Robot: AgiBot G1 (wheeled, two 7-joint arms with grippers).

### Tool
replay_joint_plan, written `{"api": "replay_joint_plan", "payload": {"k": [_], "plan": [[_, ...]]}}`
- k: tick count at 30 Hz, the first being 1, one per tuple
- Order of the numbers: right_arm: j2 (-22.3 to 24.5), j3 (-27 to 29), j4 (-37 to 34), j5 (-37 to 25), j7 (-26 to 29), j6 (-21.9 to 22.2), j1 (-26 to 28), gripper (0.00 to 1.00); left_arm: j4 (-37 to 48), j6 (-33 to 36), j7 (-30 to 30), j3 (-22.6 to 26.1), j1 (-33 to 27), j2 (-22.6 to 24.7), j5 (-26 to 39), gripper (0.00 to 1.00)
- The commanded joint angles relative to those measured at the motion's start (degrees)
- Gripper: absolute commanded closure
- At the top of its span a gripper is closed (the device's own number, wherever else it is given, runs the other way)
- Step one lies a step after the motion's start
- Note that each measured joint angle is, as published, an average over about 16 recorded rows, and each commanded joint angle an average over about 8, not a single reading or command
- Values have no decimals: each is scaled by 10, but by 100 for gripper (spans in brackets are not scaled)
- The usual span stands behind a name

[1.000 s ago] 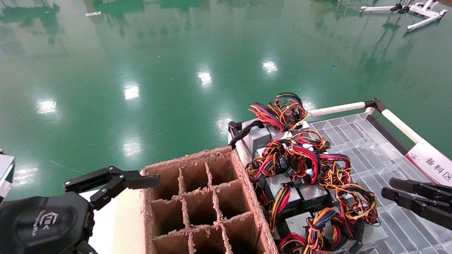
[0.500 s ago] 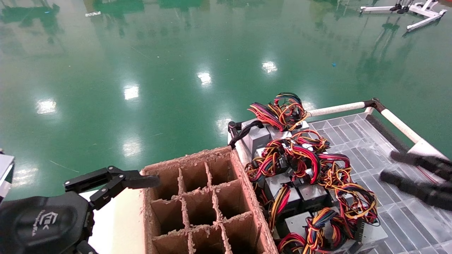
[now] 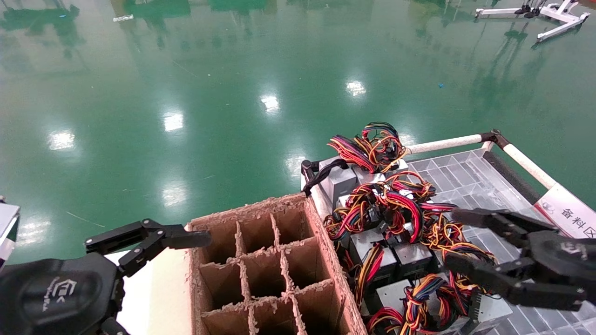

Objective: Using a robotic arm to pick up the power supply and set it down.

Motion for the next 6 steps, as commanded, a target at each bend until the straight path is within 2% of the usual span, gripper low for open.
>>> {"api": "replay_joint_plan", "payload": {"k": [1,6], "plan": [[-6,25,21,-14,6,2,-11,0,0,0,0,0,0,0,0,0],[-15,60,51,-34,15,4,-26,0,0,0,0,0,0,0,0,0]]}}
